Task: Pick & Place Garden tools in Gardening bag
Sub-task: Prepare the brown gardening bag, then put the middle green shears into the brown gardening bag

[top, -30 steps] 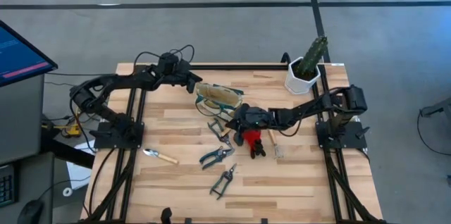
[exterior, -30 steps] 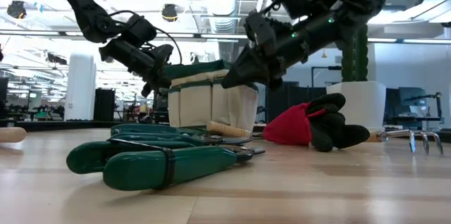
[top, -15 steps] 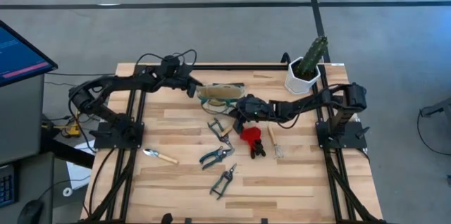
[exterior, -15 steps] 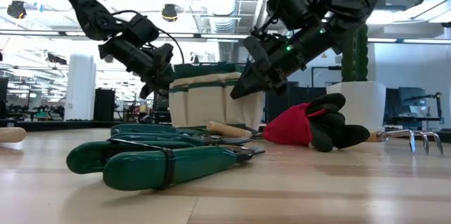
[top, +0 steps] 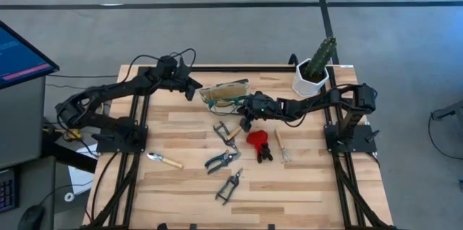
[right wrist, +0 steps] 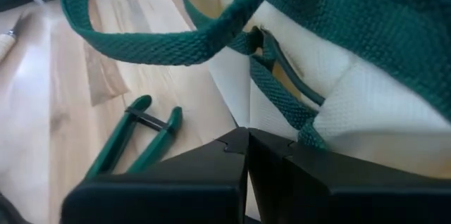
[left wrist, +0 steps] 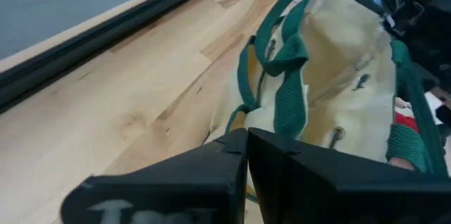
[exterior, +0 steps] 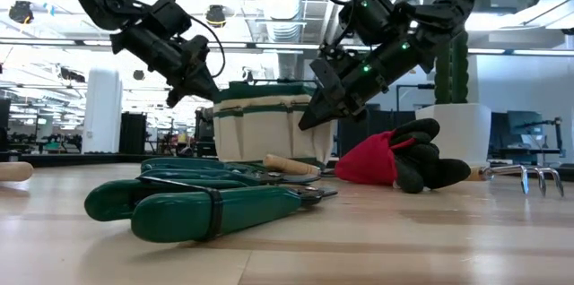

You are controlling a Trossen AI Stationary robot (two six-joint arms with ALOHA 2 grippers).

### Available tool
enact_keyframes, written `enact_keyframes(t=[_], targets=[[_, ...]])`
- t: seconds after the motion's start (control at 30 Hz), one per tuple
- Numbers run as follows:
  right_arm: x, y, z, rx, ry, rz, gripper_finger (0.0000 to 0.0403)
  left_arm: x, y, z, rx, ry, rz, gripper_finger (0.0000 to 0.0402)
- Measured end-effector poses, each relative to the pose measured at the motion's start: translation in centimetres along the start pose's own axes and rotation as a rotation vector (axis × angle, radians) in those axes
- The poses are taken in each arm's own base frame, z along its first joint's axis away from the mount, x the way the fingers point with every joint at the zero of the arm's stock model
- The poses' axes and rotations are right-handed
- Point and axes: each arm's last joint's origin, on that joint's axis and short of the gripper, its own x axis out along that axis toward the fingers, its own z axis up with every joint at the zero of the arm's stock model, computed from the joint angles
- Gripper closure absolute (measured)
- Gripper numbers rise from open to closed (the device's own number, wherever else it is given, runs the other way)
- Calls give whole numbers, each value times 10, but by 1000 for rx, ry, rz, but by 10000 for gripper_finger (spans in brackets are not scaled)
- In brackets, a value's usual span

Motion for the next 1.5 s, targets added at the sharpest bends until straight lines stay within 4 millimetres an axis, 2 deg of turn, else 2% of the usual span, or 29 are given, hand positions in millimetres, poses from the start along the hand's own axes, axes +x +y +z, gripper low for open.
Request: enact_keyframes(t=[0.37, 0.6, 0.73, 0.87, 1.0, 1.1, 1.27, 1.37, 1.5], targets=[[0, -5, -1, -11, 19, -26, 403, -7, -4, 4, 10, -29, 4, 400], [-12, -7, 8, -15, 24, -10, 403, -7, -4, 3, 8, -26, 5, 400], [-45, -3, 24, -13, 63, 140, 403, -15, -7, 6, 21, -53, 2, 400], [-95, 0, 47, -8, 16, 255, 403, -41, -21, 17, 70, -164, -24, 400], [-140, 4, 65, -13, -123, 303, 403, -73, -47, 23, 119, -274, -149, 400], [-163, 7, 73, 7, -212, 329, 403, -94, -69, 21, 177, -342, -238, 400], [-187, 11, 79, 45, -334, 253, 403, -121, -97, 16, 251, -441, -325, 400], [-192, 13, 80, 32, -347, 261, 403, -130, -106, 13, 263, -481, -332, 400], [-191, 15, 78, 24, -340, 267, 403, -132, -112, 10, 267, -487, -344, 400]])
